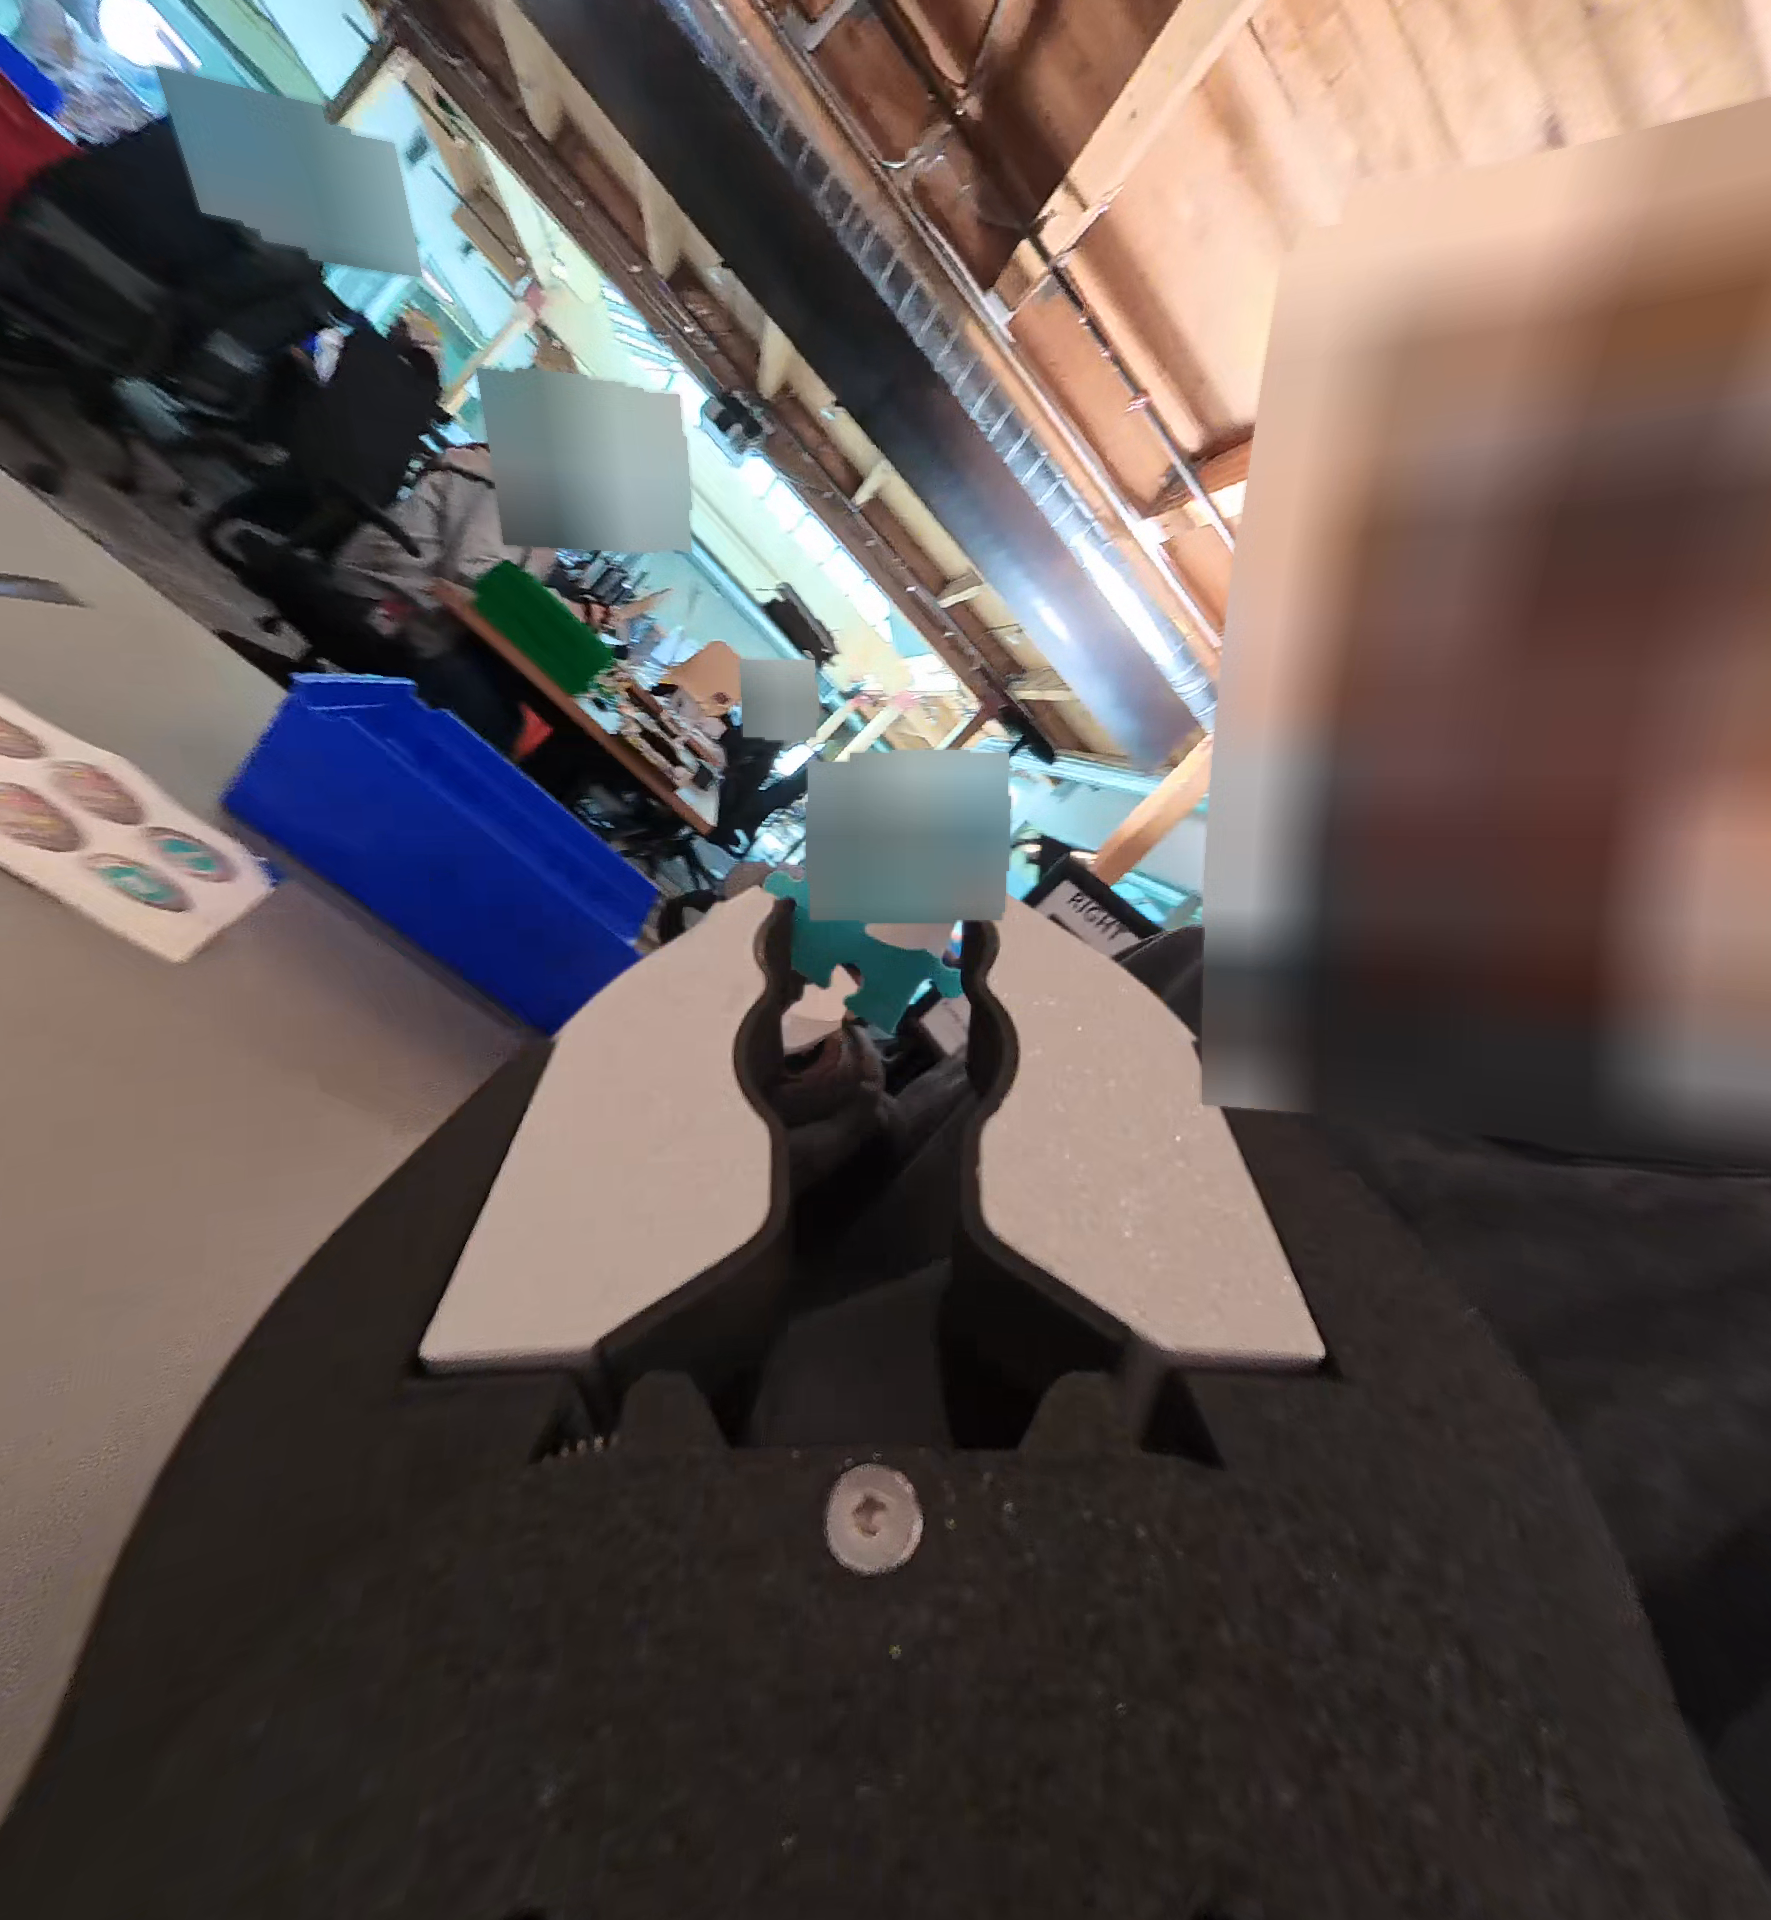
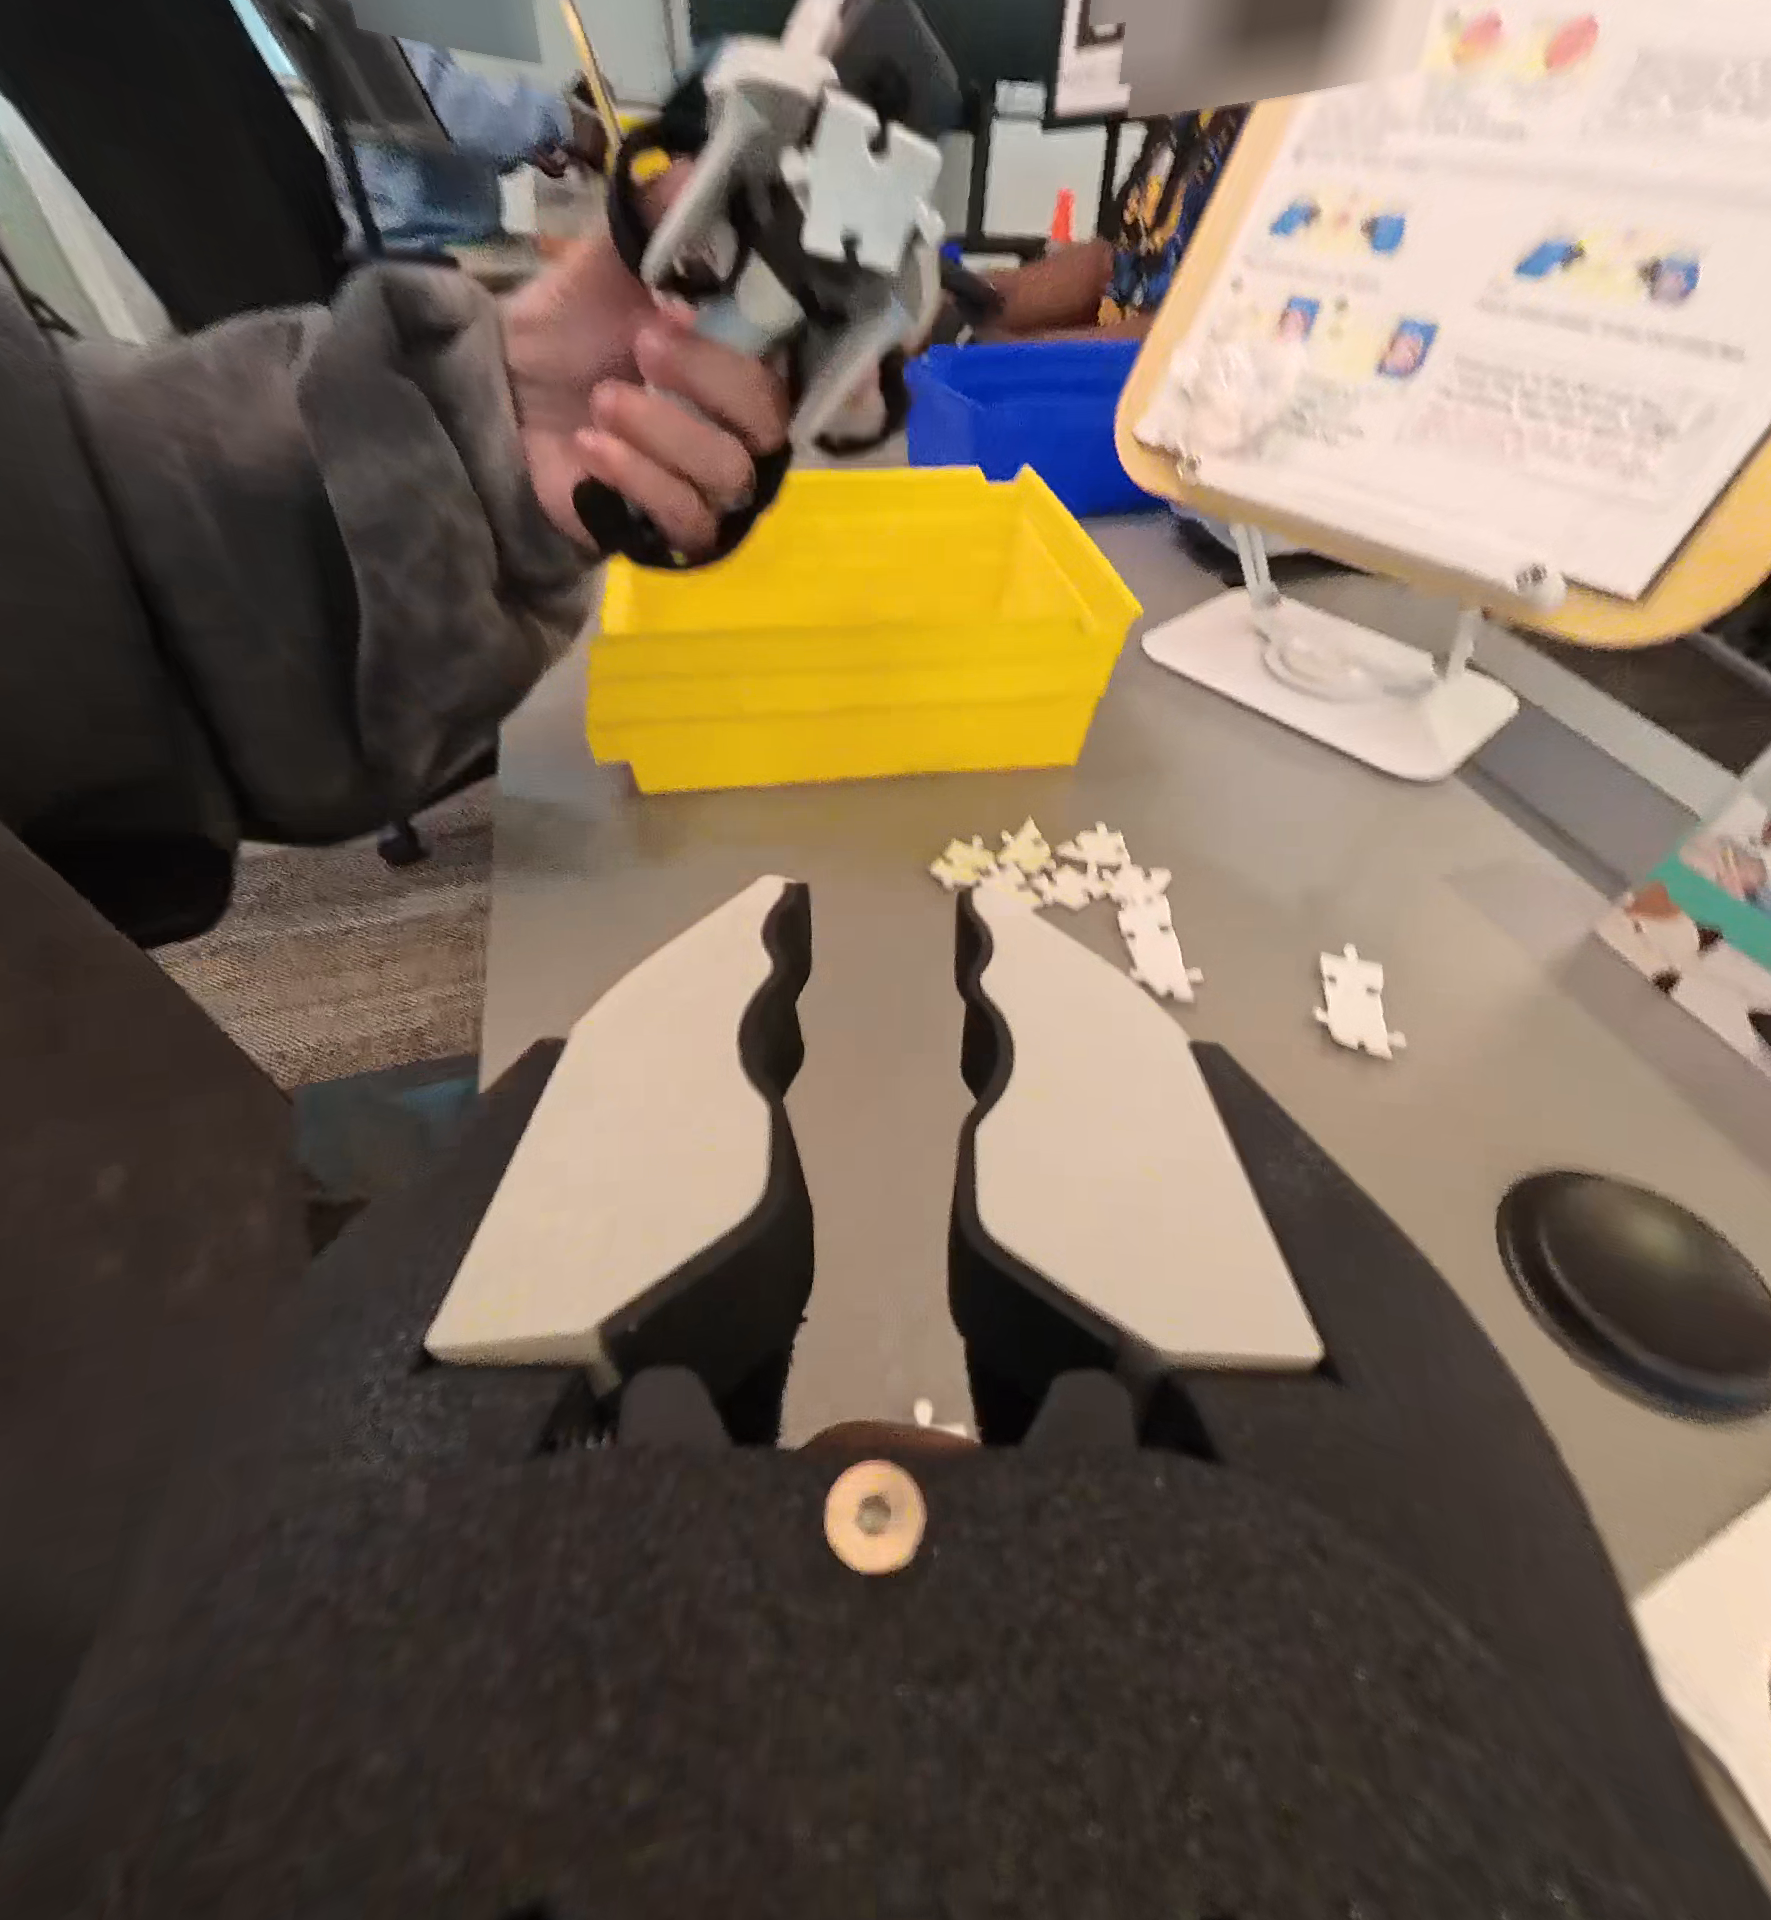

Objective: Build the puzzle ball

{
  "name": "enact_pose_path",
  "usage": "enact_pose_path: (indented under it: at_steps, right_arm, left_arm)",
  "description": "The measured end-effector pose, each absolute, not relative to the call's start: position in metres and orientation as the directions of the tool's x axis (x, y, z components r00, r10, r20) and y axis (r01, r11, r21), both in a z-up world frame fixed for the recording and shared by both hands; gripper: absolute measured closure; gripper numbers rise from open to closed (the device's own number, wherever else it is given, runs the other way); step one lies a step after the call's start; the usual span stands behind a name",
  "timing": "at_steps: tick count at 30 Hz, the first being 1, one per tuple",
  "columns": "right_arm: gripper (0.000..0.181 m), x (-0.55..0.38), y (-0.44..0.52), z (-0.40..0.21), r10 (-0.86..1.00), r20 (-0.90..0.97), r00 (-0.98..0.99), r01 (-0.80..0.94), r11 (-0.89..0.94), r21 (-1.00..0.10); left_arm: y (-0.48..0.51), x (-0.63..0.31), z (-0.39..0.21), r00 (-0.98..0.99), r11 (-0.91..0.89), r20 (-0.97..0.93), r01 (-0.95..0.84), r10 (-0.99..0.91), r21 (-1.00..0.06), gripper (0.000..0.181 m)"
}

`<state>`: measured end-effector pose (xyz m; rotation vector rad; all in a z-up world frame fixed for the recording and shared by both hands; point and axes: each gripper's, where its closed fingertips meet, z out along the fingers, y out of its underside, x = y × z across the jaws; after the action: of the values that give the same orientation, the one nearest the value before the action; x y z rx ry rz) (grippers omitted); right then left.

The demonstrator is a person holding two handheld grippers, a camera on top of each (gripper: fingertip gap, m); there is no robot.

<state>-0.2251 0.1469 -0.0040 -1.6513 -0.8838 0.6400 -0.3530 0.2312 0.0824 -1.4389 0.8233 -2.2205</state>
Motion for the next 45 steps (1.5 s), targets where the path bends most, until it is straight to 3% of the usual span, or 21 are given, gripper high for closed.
enact_pose_path:
  at_steps: [7, 13, 21, 24, 27, 30, 35, 38, 45]
  right_arm:
    - [0.156, -0.216, 0.136, 0.019, 0.825, -0.01, 0.565, 0.132, -0.102, -0.986]
    - [0.158, -0.209, 0.114, 0.037, 0.871, -0.03, 0.491, 0.036, -0.055, -0.998]
    - [0.162, -0.213, 0.102, 0.017, 0.917, -0.062, 0.395, 0.071, -0.098, -0.993]
    - [0.177, -0.216, 0.099, 0.011, 0.929, -0.073, 0.363, 0.08, -0.109, -0.991]
    - [0.179, -0.216, 0.1, 0.008, 0.927, -0.075, 0.367, 0.093, -0.117, -0.989]
    - [0.179, -0.217, 0.102, -0.004, 0.926, -0.095, 0.366, 0.16, -0.163, -0.973]
    - [0.179, -0.221, 0.105, -0.046, 0.915, -0.115, 0.387, 0.377, -0.271, -0.886]
    - [0.179, -0.228, 0.107, -0.055, 0.909, -0.131, 0.395, 0.401, -0.299, -0.866]
    - [0.179, -0.231, 0.106, -0.075, 0.911, -0.106, 0.399, 0.488, -0.309, -0.816]
  left_arm:
    - [0.175, -0.285, 0.082, -0.525, -0.812, 0.726, -0.105, -0.445, -0.574, 0.15]
    - [0.117, -0.233, 0.045, -0.561, -0.824, 0.777, -0.271, -0.286, -0.498, 0.15]
    - [0.09, -0.214, 0.024, -0.593, -0.845, 0.79, -0.333, -0.156, -0.418, 0.15]
    - [0.09, -0.215, 0.023, -0.587, -0.848, 0.793, -0.327, -0.164, -0.418, 0.15]
    - [0.099, -0.219, 0.015, -0.526, -0.84, 0.812, -0.298, -0.253, -0.454, 0.149]
    - [0.111, -0.223, -0.008, -0.346, -0.753, 0.792, -0.275, -0.502, -0.598, 0.142]
    - [0.115, -0.232, -0.046, -0.082, -0.479, 0.553, -0.405, -0.829, -0.779, 0.142]
    - [0.109, -0.234, -0.066, -0.036, -0.342, 0.422, -0.527, -0.906, -0.778, 0.145]
    - [0.109, -0.238, -0.076, -0.01, -0.224, 0.286, -0.594, -0.958, -0.773, 0.171]
